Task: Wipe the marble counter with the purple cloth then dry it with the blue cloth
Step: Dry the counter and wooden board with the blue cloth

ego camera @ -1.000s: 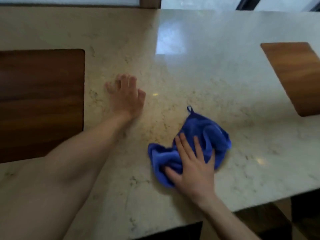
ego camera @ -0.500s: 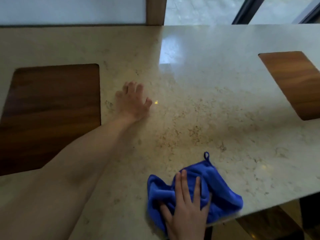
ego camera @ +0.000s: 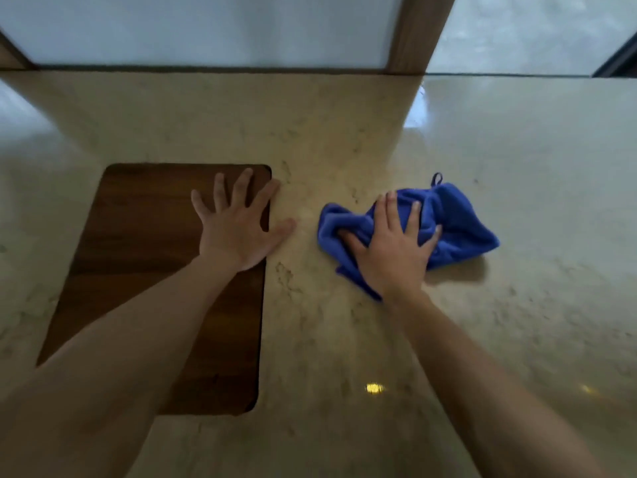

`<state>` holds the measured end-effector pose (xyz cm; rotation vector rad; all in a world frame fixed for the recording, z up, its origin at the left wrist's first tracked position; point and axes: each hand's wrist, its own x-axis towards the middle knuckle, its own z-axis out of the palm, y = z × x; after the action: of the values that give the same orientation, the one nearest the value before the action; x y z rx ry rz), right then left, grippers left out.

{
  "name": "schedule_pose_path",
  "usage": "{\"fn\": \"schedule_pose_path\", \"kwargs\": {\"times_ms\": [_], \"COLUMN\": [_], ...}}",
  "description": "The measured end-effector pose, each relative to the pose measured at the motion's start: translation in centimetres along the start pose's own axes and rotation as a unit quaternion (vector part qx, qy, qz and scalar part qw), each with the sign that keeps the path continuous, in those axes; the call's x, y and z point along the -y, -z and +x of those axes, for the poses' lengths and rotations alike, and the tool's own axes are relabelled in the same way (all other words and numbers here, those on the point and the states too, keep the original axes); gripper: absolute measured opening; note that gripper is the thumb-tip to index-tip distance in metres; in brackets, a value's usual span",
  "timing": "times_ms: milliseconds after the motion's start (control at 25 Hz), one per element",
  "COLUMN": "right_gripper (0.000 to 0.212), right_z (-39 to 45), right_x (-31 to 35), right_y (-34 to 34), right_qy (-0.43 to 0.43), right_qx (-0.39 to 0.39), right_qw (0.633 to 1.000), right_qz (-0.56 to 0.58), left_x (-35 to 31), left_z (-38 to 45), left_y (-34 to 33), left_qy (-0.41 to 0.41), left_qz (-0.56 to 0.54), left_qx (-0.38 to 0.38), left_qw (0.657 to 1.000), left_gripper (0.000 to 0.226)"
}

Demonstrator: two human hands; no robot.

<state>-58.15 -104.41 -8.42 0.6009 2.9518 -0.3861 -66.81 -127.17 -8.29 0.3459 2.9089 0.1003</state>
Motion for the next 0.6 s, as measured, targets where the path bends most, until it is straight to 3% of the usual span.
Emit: {"fn": "schedule_pose_path", "kwargs": {"times_ms": [280, 440, 600], "right_gripper": [0.089, 0.093, 0.084], "right_z": [21.4, 24.9, 22.8], "right_x": [5.9, 7.2, 6.4], "right_y": [3.1, 2.7, 2.8], "right_qy": [-0.026, 0.029, 0.131], "right_qx": [0.002, 0.023, 0.044], "right_qw": [1.000, 0.998, 0.990], "right_qz": [0.003, -0.047, -0.038], "left_x": [0.1, 0.2, 0.3], "left_z": [0.2, 0.3, 0.2], "left_y": [-0.1, -0.5, -0.5], "left_qy": [-0.004, -0.005, -0.009], "left_qz": [0.010, 0.008, -0.006], "left_qx": [-0.017, -0.025, -0.038], "left_qw": [1.000, 1.000, 0.999], "left_gripper": [0.081, 0.083, 0.078]}}
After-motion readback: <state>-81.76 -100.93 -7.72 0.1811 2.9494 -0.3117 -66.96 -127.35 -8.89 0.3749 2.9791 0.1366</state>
